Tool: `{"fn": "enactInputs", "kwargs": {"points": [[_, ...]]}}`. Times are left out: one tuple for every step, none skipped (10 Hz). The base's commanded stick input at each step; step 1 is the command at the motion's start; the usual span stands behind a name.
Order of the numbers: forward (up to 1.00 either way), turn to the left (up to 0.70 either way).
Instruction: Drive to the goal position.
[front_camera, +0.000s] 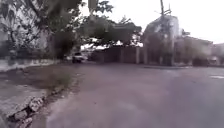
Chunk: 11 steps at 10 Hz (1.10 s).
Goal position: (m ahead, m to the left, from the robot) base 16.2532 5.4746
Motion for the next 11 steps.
{"fn": "enactInputs", "kwargs": {"points": [[1.0,0.0],[1.0,0.0],[1.0,0.0],[1.0,0.0],[1.0,0.0],[1.0,0.0],[1.0,0.0],[1.0,0.0],[1.0,0.0],[1.0,0.0],[1.0,0.0]]}}
